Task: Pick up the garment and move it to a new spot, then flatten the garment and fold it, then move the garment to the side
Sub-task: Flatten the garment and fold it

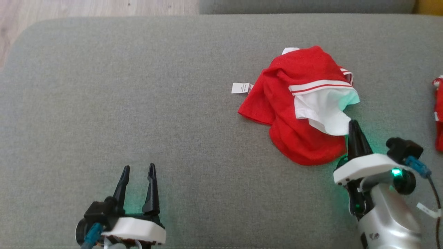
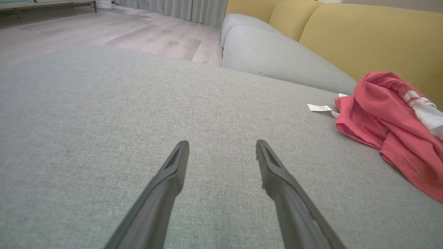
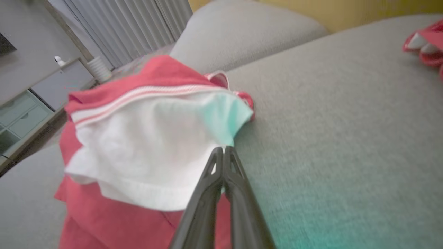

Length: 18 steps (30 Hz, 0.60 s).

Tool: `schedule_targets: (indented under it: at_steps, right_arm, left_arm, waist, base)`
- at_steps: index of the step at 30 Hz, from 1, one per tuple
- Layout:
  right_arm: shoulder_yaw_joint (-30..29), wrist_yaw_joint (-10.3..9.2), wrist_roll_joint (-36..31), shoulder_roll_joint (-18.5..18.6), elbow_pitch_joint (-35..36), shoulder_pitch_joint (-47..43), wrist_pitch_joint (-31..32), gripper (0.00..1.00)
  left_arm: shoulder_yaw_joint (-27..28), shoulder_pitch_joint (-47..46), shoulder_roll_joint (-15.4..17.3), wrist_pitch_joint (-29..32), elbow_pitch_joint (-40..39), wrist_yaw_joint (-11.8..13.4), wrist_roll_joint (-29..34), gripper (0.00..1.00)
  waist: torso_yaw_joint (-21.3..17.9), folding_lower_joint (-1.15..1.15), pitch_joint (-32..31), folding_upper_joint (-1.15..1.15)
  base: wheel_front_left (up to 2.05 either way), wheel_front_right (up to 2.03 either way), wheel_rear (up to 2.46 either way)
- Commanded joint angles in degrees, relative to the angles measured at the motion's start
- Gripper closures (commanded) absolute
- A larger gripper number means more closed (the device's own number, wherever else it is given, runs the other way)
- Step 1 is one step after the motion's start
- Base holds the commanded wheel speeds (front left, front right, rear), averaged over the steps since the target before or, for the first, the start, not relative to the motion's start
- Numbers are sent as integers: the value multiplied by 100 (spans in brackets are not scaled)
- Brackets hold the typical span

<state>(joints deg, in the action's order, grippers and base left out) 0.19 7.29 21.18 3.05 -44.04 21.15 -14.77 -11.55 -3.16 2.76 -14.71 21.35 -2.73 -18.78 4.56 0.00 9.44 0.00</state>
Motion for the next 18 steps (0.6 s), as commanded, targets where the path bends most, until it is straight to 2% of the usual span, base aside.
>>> schedule_targets:
  at_steps: [1,7,8,14,18]
  right_arm:
    - [162,20,31,-17,338,57,-23,100]
    - [683,20,403,-17,1424,510,-23,100]
    - [683,20,403,-17,1424,510,-23,100]
    - [2003,20,830,-17,2425,1899,-23,100]
    - [2692,20,1176,-17,2645,3017,-23,100]
  left_arm:
    - [152,-39,12,-29,-126,1,-34,0]
    - [131,64,12,-29,-98,-13,-66,0]
    - [131,64,12,-29,-98,-13,-66,0]
    - [-28,132,12,-29,-26,-45,-152,0]
    - [-245,146,12,-29,56,-53,-271,0]
  waist:
    - [4,0,-96,0]
    - [34,0,-317,0]
    - [34,0,-317,0]
    - [271,0,-452,0]
    - [582,0,-463,0]
  base:
    - [0,0,0]
    - [0,0,0]
    - [0,0,0]
    - [0,0,0]
    - [0,0,0]
